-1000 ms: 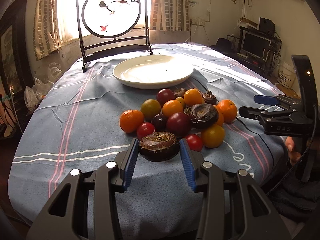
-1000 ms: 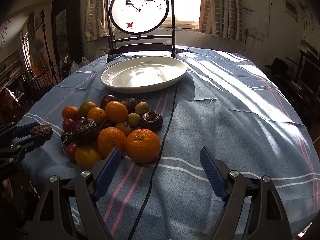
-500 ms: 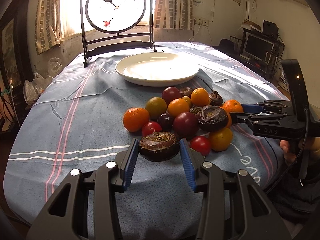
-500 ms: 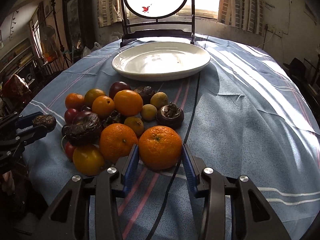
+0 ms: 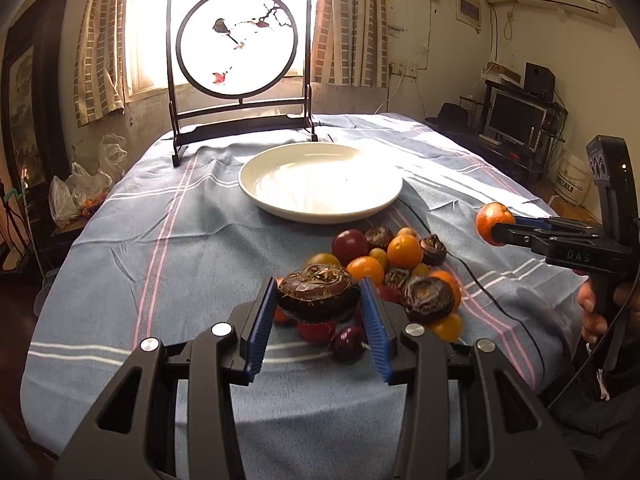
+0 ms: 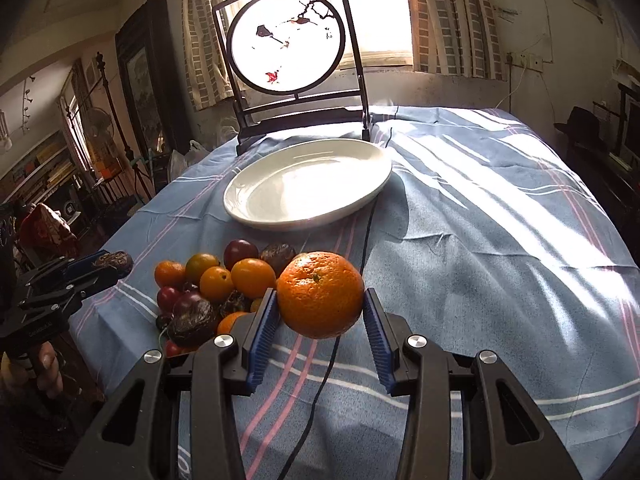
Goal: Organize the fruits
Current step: 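Lower the brown fruit onto the white plate with the left tool while the right tool places the mandarin there, then grasp a dark red stemmed cherry with the left tool while the right tool grasps a brown dried fruit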
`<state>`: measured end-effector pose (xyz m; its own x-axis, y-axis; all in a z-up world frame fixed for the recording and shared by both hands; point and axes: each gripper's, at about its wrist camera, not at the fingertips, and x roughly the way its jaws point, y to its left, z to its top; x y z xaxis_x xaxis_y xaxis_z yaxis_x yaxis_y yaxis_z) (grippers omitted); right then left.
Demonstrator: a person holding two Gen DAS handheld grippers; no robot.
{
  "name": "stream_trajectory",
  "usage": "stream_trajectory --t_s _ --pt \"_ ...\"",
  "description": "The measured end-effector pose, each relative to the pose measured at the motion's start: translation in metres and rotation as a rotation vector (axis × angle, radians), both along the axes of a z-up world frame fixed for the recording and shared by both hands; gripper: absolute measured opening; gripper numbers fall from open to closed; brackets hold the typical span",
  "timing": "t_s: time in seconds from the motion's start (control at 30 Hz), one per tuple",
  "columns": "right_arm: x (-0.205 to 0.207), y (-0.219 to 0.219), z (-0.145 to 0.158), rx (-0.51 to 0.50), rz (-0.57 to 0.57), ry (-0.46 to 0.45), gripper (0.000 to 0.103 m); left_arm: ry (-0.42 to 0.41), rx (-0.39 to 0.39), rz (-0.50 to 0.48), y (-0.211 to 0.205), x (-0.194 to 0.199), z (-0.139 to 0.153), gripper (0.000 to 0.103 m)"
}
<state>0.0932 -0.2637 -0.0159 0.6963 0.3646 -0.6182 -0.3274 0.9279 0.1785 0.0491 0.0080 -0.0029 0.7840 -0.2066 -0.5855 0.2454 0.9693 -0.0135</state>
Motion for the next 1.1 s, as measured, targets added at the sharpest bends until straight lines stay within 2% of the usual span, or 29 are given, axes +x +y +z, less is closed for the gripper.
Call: stream_trajectory --t_s 0.1,0.2,0.4,0.47,0.5,0.57,0.6,0.63,0.67,0.73,0.8,0.9,1.0,1.1 --pt "0.028 0.006 0.019 0.015 0.019 -0.013 0.043 -0.003 -0.009 -0.03 -0.007 0.032 0.02 0.041" --pt "0.07 0.018 0.026 0.014 0.035 0.024 0.043 0.027 -0.006 -0.055 -0.018 0.079 0.029 0.041" --pt "0.157 0.047 0.003 -0.017 0.051 0.133 0.044 0.206 -0.053 -0.05 -0.03 0.192 0.001 0.042" --pt "0.178 0.056 -0.005 -0.021 0.054 0.142 0.044 0.27 -0.08 -0.043 -0.031 0.222 -0.013 0.042" --pt "0.187 0.06 -0.007 -0.022 0.054 0.14 0.045 0.285 -0.086 -0.039 -0.032 0.234 -0.017 0.042" --pt "0.199 0.062 -0.006 -0.021 0.027 0.116 0.056 0.315 -0.1 -0.022 -0.03 0.256 -0.025 0.042" --pt "0.2 0.06 -0.002 -0.02 -0.004 0.092 0.062 0.333 -0.125 -0.006 -0.025 0.263 -0.028 0.044" --pt "0.197 0.057 0.002 -0.008 -0.017 0.077 0.062 0.344 -0.155 0.014 -0.018 0.266 -0.028 0.053" --pt "0.192 0.054 0.006 0.006 -0.017 0.071 0.062 0.337 -0.179 0.035 -0.01 0.264 -0.025 0.055" --pt "0.171 0.048 0.013 0.004 -0.014 0.044 0.062 0.302 -0.206 0.063 0.004 0.25 -0.015 0.07" --pt "0.142 0.043 0.018 -0.015 -0.005 0.022 0.063 0.278 -0.215 0.063 0.016 0.226 -0.006 0.07" --pt "0.093 0.038 0.016 -0.042 0.024 0.03 0.063 0.25 -0.171 0.026 0.025 0.174 -0.002 0.07" --pt "0.041 0.037 0.005 -0.047 0.072 0.042 0.063 0.196 -0.069 -0.023 0.02 0.112 -0.005 0.07" --pt "0.0 0.033 -0.009 -0.035 0.082 0.05 0.063 0.179 -0.008 -0.083 0.013 0.058 -0.017 0.07"
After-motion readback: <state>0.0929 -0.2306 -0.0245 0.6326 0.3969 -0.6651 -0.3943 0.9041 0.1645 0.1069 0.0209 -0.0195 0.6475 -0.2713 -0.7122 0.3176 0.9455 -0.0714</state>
